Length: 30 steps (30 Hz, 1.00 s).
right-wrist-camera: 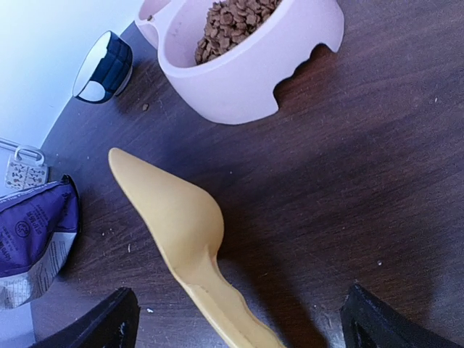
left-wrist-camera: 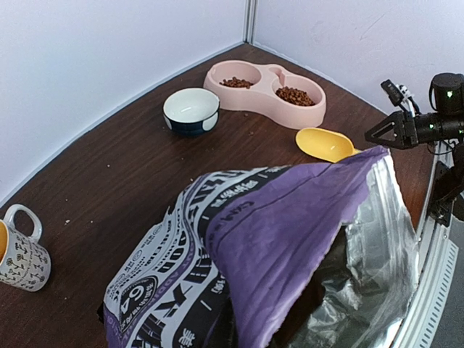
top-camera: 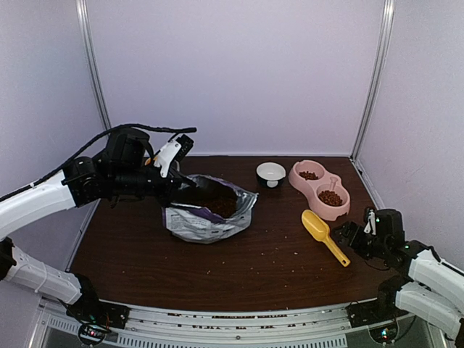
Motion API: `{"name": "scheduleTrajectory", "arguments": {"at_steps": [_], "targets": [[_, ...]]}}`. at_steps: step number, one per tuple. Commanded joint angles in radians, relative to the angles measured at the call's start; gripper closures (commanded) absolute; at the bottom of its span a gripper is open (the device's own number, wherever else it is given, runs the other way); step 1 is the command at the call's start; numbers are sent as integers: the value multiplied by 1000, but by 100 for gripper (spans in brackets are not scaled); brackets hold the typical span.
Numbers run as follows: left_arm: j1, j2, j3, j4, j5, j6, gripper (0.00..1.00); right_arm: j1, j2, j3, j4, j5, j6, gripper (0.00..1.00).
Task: Serve the pet food
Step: Collect the spatula at the center of the board, then adjust the pet food bag at the center of the board.
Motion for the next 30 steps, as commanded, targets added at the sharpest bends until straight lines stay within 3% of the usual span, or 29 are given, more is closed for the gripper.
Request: {"name": "scheduleTrajectory", "arguments": {"at_steps": [1, 7, 16, 24, 30], "targets": [[10, -45, 48, 69, -12, 26, 100, 5, -44, 116, -145, 54, -78, 3], [10, -26, 85, 32, 19, 61, 100, 59, -75, 274, -198, 7, -111, 5], [10, -14, 115, -11, 21, 116, 100, 318, 77, 482, 13, -88, -147, 5], [10, -68, 215, -145, 142, 65, 100, 594, 342, 819, -112, -105, -364, 6], [6, -118, 212, -176, 264, 14, 100, 742, 452, 1023, -234, -111, -502, 6]]}}
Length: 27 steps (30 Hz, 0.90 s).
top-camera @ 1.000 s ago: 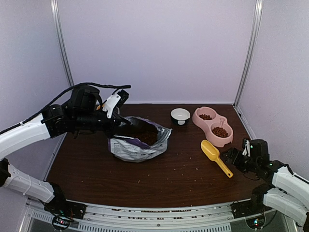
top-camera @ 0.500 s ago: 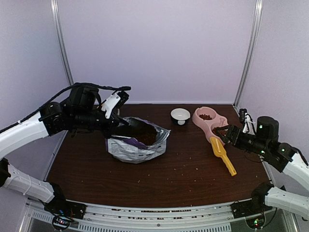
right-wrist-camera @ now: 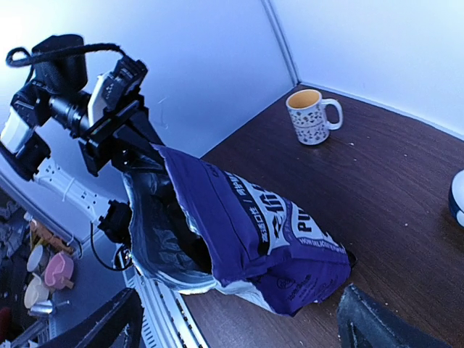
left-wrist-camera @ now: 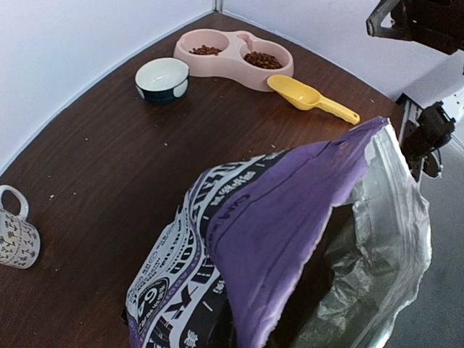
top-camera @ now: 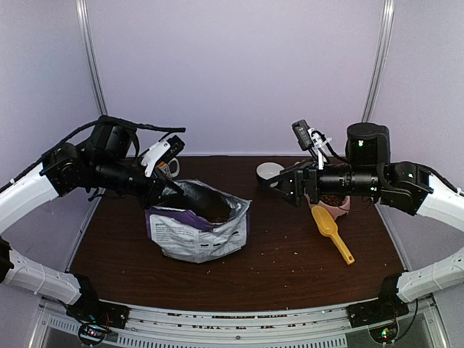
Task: Serve the pet food
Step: Adjust the pet food bag at the center of the board.
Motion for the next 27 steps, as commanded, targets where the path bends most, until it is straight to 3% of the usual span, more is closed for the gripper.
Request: {"name": "scheduleTrajectory", "arguments": {"at_steps": [1, 12, 17, 23, 27], "targets": [[-4, -83, 75, 122, 167, -31, 100, 80, 43, 123, -110, -16, -146, 5], [-13, -99, 70, 56, 229, -11, 100, 215, 206, 357, -285, 18, -270, 7], [-13, -90, 64, 39, 234, 3, 100, 324, 331, 479, -360, 217, -298, 12], [-13, -109, 26, 70, 223, 10, 100, 364, 453, 574, -413, 354, -301, 19], [-13, -118, 14, 80, 230, 9, 100, 407, 533, 639, -463, 514, -294, 29]]}}
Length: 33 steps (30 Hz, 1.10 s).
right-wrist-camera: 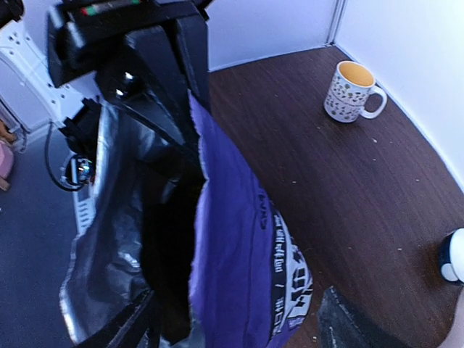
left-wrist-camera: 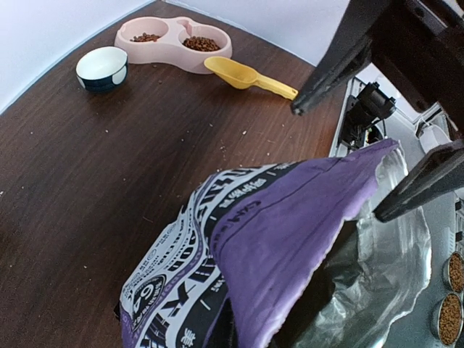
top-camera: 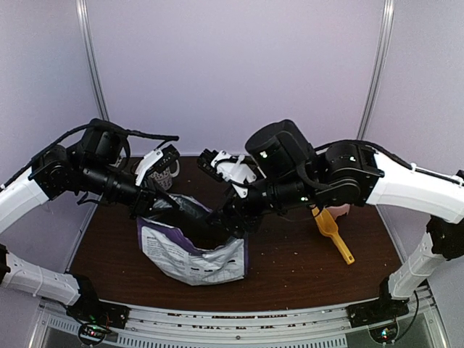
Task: Serve the pet food
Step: Adjust the pet food bag at the center of the board, then pass from the left arm to the right
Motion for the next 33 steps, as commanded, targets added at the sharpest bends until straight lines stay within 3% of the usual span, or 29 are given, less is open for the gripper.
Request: {"name": "scheduleTrajectory", "arguments": {"at_steps": [1, 7, 17, 18, 21, 24, 27, 33], "targets": [[-2, -56, 15, 191, 45, 18, 100, 48, 73, 108, -90, 253, -1, 32], [-3, -58, 7, 192, 39, 26, 100, 84, 131, 162, -115, 345, -2, 51], [-2, -63, -2, 196, 26, 35, 99, 85, 139, 150, -119, 403, 21, 95], [-2, -64, -4, 200, 30, 36, 92, 85, 135, 144, -114, 404, 24, 100], [-2, -72, -10, 203, 31, 36, 52, 81, 105, 121, -104, 384, 33, 100], [-2, -92, -22, 206, 19, 43, 27, 64, 43, 84, -89, 305, 44, 100], [-2, -123, -50, 217, 26, 51, 17, 25, -23, 26, -70, 182, 66, 100], [-2, -155, -107, 225, 99, 91, 14, -101, -125, -102, -33, -41, 118, 100]]}}
